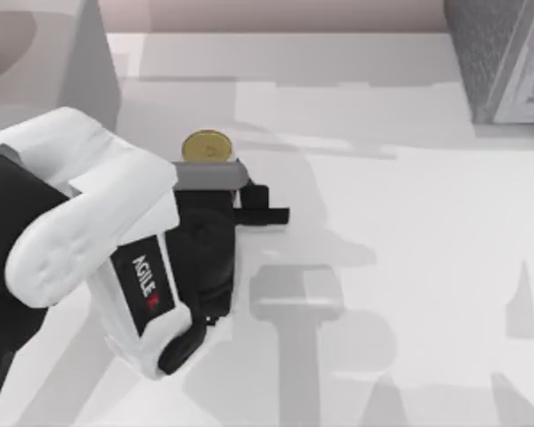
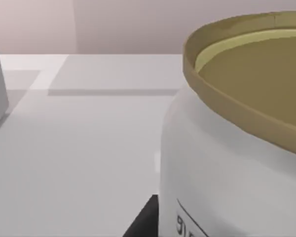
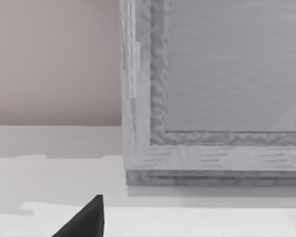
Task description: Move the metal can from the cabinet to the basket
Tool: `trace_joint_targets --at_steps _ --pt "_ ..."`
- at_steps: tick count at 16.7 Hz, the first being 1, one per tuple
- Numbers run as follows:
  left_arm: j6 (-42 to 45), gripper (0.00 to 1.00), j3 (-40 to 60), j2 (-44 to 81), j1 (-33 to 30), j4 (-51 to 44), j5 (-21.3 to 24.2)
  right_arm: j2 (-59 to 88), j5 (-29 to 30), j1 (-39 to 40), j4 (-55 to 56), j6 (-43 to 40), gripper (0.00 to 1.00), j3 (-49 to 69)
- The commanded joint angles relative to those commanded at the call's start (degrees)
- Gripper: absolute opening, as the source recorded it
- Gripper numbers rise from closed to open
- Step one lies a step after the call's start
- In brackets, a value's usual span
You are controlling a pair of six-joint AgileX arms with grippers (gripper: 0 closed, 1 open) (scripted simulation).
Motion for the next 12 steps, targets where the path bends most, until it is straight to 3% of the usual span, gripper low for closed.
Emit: trace_joint_targets --at_steps 6,12 --pt "0.1 0.00 0.6 -8.8 0.8 -7.3 4.2 0.0 0.0 0.0 0.0 0.0 1.00 0.0" --pt "0.3 0.00 -1.0 -38.5 7.7 -30.6 12.0 0.0 0.0 0.0 0.0 0.0 1.00 0.0"
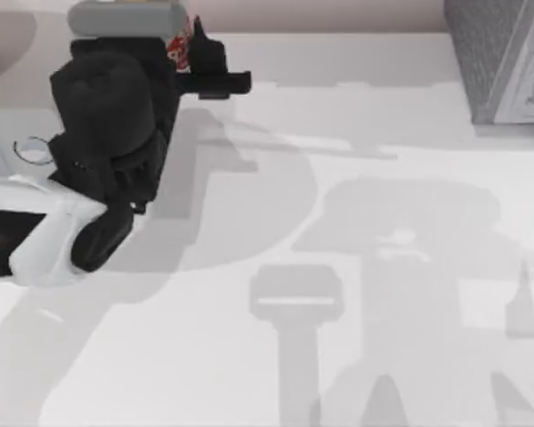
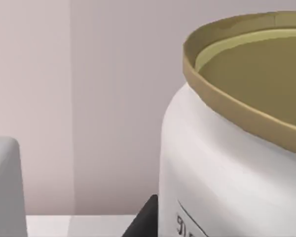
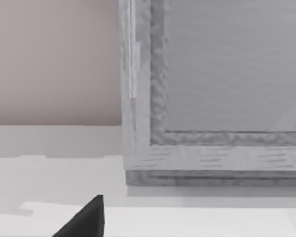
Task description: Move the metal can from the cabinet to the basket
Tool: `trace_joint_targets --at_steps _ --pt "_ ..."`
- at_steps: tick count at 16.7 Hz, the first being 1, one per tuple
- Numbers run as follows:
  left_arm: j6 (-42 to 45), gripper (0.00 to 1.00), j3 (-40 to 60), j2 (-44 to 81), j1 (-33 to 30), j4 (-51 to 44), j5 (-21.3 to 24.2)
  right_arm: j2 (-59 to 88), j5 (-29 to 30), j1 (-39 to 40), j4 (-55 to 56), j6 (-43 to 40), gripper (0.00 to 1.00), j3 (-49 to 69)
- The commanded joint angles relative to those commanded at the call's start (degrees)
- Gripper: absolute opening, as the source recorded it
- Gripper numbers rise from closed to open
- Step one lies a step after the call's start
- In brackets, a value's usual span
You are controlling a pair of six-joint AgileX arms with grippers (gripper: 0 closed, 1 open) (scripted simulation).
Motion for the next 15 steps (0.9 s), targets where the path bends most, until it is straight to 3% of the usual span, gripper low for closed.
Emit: trace_joint_targets --at_steps 4,10,15 --pt "-0.1 0.00 -2.6 -28.5 8.2 -21.3 5.9 0.0 0.0 0.0 0.0 0.0 1.00 0.0" --pt "0.3 0.00 -9.2 -73.1 21.1 -61.0 15.8 0.0 0.0 0.0 0.0 0.0 1.00 0.0" --pt "1.8 0.00 -14.4 -100.1 29.2 -87.9 23.9 0.0 0.0 0.0 0.0 0.0 1.00 0.0"
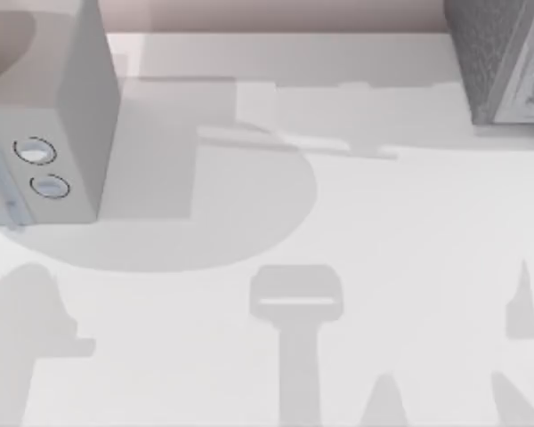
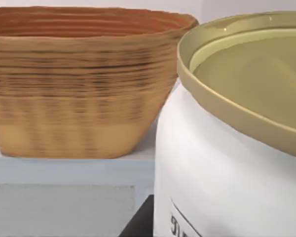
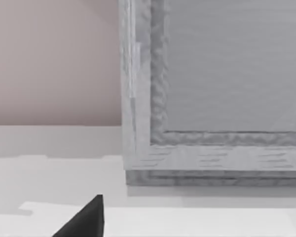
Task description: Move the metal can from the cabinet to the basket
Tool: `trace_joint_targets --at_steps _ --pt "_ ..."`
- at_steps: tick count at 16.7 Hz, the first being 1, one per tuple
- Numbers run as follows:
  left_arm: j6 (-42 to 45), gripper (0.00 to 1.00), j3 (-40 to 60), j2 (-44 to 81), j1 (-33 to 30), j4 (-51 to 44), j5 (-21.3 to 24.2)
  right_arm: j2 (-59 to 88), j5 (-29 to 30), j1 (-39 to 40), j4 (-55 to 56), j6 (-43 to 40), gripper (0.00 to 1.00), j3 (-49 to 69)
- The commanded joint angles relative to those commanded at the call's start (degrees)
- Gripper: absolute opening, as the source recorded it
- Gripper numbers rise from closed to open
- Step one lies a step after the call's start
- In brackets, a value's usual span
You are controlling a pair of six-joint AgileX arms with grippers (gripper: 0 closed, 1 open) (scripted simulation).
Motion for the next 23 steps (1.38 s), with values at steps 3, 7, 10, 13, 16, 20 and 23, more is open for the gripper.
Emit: trace_joint_targets --at_steps 3,7,10,13,16,20,23 --pt "0.9 0.00 -2.6 -9.3 3.5 -9.2 3.4 0.0 0.0 0.0 0.0 0.0 1.00 0.0" --pt "1.5 0.00 -4.2 -13.4 5.4 -13.0 4.8 0.0 0.0 0.0 0.0 0.0 1.00 0.0" --pt "1.5 0.00 -4.2 -13.4 5.4 -13.0 4.8 0.0 0.0 0.0 0.0 0.0 1.00 0.0" --pt "1.7 0.00 -3.8 -10.3 5.3 -13.1 4.9 0.0 0.0 0.0 0.0 0.0 1.00 0.0" --pt "3.5 0.00 0.4 -6.1 6.6 -14.0 7.5 0.0 0.0 0.0 0.0 0.0 1.00 0.0" --pt "8.6 0.00 12.3 6.0 10.2 -16.9 14.9 0.0 0.0 0.0 0.0 0.0 1.00 0.0" --pt "13.9 0.00 24.9 19.0 13.8 -20.1 22.6 0.0 0.0 0.0 0.0 0.0 1.00 0.0"
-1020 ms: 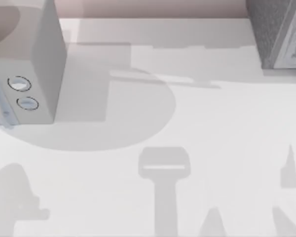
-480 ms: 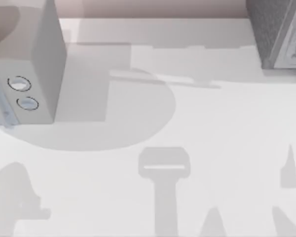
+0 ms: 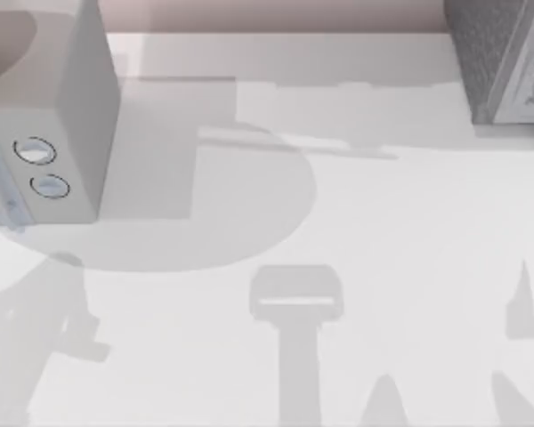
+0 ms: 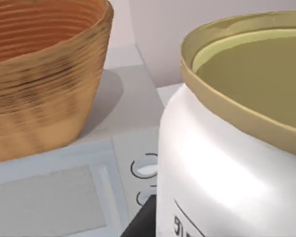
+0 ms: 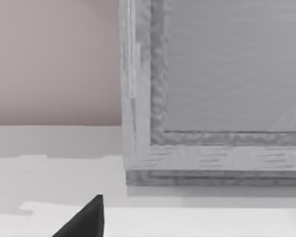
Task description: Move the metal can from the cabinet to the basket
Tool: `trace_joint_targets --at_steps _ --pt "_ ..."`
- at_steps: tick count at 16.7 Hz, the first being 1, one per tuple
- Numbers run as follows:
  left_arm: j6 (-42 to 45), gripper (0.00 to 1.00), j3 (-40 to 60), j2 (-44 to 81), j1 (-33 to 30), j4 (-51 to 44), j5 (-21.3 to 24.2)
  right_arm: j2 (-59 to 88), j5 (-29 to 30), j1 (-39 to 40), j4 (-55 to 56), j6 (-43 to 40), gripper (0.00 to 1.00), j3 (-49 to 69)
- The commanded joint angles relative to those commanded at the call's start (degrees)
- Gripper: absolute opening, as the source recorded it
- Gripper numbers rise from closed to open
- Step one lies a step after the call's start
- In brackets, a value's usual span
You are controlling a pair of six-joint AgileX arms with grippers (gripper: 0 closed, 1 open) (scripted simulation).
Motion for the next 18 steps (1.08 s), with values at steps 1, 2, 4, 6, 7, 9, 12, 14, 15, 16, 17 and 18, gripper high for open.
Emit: trace_joint_targets --at_steps 1,2,4,6,7,9,12,14,15,16,17,18 --pt "2.0 0.00 4.7 4.9 1.3 -1.2 2.9 0.0 0.0 0.0 0.0 0.0 1.00 0.0" --pt "4.0 0.00 9.6 10.0 2.7 -2.5 5.8 0.0 0.0 0.0 0.0 0.0 1.00 0.0" --pt "8.3 0.00 19.9 20.8 5.5 -5.2 12.0 0.0 0.0 0.0 0.0 0.0 1.00 0.0" --pt "12.8 0.00 30.6 32.2 8.3 -8.2 18.4 0.0 0.0 0.0 0.0 0.0 1.00 0.0" --pt "15.0 0.00 36.0 38.1 9.8 -9.7 21.6 0.0 0.0 0.0 0.0 0.0 1.00 0.0" --pt "19.5 0.00 46.9 49.8 12.5 -12.8 28.0 0.0 0.0 0.0 0.0 0.0 1.00 0.0" --pt "25.9 0.00 62.5 67.1 16.4 -17.5 37.2 0.0 0.0 0.0 0.0 0.0 1.00 0.0" --pt "29.8 0.00 72.2 77.7 18.7 -20.4 42.8 0.0 0.0 0.0 0.0 0.0 1.00 0.0" --pt "31.6 0.00 76.7 82.7 19.7 -21.8 45.4 0.0 0.0 0.0 0.0 0.0 1.00 0.0" --pt "33.3 0.00 80.9 87.4 20.6 -23.1 47.9 0.0 0.0 0.0 0.0 0.0 1.00 0.0" --pt "34.9 0.00 84.9 91.9 21.5 -24.4 50.1 0.0 0.0 0.0 0.0 0.0 1.00 0.0" --pt "36.4 0.00 88.5 95.8 22.3 -25.5 52.1 0.0 0.0 0.0 0.0 0.0 1.00 0.0"
